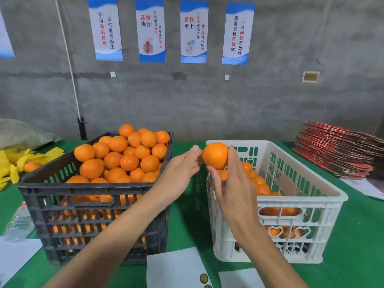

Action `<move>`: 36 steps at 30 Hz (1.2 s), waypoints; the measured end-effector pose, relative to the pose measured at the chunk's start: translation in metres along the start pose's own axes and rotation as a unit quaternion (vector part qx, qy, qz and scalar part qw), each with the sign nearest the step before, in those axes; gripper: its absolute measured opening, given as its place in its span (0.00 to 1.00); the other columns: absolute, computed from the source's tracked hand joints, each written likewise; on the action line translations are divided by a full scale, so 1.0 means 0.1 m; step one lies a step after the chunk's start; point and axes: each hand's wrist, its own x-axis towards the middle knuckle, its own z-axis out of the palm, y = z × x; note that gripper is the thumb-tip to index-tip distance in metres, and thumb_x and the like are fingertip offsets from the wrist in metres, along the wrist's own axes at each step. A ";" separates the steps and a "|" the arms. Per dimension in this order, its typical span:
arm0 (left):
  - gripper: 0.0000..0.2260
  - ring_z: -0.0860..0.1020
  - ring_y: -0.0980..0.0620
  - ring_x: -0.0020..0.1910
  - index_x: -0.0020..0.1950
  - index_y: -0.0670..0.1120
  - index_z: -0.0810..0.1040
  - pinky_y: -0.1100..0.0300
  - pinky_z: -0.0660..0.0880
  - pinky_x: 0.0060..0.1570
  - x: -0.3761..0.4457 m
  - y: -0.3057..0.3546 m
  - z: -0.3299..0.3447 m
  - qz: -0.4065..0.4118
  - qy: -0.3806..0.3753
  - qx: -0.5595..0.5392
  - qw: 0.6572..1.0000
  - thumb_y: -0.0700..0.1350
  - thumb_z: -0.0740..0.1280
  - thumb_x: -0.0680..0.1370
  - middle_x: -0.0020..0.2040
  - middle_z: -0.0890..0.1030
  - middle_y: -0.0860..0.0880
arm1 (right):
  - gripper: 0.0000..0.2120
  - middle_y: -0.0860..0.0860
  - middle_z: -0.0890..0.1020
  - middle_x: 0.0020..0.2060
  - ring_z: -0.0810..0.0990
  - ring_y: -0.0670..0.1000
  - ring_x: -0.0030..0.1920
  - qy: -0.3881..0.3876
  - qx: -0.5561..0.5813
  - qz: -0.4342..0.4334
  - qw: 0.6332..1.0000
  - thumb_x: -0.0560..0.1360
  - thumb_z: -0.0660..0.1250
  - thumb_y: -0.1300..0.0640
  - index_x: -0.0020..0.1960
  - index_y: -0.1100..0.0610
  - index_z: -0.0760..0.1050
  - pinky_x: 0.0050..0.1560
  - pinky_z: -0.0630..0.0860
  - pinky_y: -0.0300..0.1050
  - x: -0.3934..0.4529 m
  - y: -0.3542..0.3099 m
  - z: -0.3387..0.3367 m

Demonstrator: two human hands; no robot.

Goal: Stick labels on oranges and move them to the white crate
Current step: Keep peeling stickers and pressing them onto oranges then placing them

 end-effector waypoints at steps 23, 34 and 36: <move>0.30 0.75 0.40 0.67 0.75 0.45 0.72 0.48 0.75 0.63 1.84 -0.15 -1.68 -0.094 0.052 0.630 0.769 0.45 0.76 0.75 0.70 0.77 0.41 | 0.26 0.46 0.66 0.77 0.80 0.49 0.61 -0.087 -0.056 0.011 0.995 0.85 0.57 0.52 0.81 0.51 0.56 0.47 0.77 0.39 0.40 0.60 0.16; 0.27 0.76 0.55 0.67 0.71 0.51 0.78 0.54 0.74 0.67 0.20 0.45 -0.32 0.221 0.090 0.354 0.904 0.49 0.79 0.73 0.68 0.78 0.52 | 0.29 0.50 0.74 0.72 0.76 0.51 0.68 -0.075 0.075 -0.111 0.988 0.82 0.66 0.50 0.80 0.55 0.62 0.68 0.73 0.49 0.21 0.15 0.17; 0.26 0.75 0.57 0.69 0.70 0.54 0.77 0.54 0.77 0.63 -0.16 0.41 -0.19 0.249 0.096 0.284 0.921 0.51 0.78 0.73 0.67 0.77 0.57 | 0.31 0.51 0.76 0.70 0.77 0.50 0.67 -0.038 0.132 -0.141 0.980 0.81 0.68 0.47 0.78 0.59 0.65 0.67 0.73 0.47 0.05 0.02 0.18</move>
